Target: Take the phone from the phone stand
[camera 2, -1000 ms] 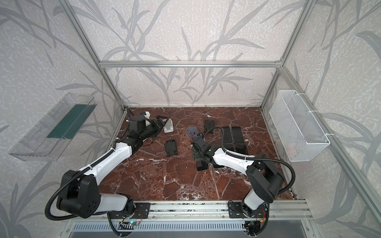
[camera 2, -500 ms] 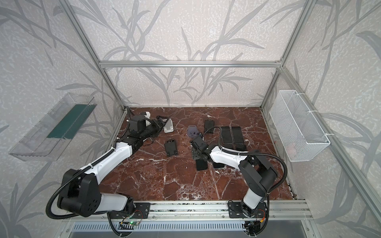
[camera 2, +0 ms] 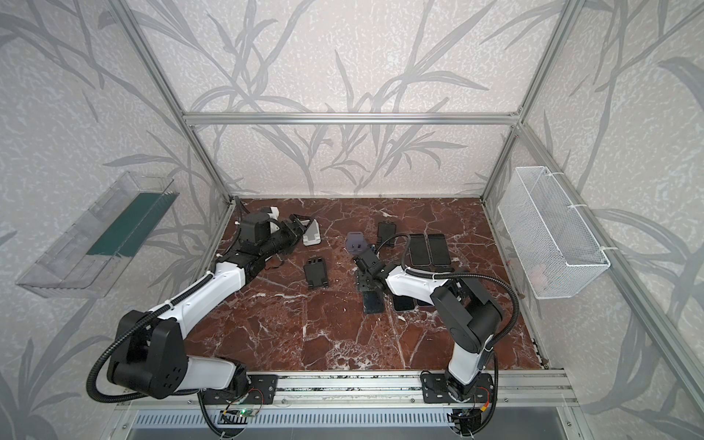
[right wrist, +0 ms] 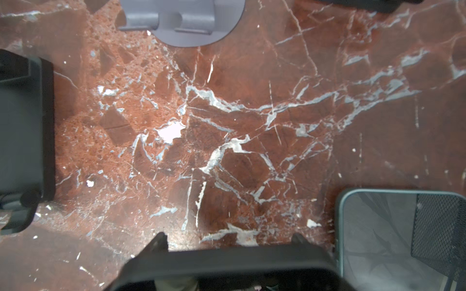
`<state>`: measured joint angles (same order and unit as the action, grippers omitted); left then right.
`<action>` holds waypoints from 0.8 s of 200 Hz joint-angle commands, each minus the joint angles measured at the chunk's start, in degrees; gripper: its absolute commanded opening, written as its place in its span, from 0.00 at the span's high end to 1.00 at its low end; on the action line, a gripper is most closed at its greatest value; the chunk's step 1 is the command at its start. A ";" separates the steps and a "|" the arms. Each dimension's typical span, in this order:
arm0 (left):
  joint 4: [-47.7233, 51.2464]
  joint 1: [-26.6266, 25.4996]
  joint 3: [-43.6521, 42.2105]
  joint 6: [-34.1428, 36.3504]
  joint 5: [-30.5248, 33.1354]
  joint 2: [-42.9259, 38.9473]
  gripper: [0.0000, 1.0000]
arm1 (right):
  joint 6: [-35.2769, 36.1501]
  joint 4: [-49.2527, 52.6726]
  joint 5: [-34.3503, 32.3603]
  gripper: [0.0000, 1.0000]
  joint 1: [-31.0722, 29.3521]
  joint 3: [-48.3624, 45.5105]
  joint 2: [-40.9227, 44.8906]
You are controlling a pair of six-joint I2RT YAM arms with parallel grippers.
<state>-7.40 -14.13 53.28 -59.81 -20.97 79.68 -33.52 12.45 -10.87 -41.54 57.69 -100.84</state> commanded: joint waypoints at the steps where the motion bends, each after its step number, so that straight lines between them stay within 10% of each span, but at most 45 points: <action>1: -1.42 -0.02 -0.27 -0.68 -0.78 0.52 0.11 | -0.42 1.17 0.50 0.31 0.31 -0.65 -1.90; 160: -0.68 -0.28 -0.08 0.07 -0.27 0.94 0.12 | -0.50 4.36 -1.64 0.28 0.30 -0.04 -4.18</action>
<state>-7.73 -14.20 53.28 -60.01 -21.10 80.25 -34.00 13.39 -11.11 -41.30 58.43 -103.83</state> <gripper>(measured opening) 0.880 0.734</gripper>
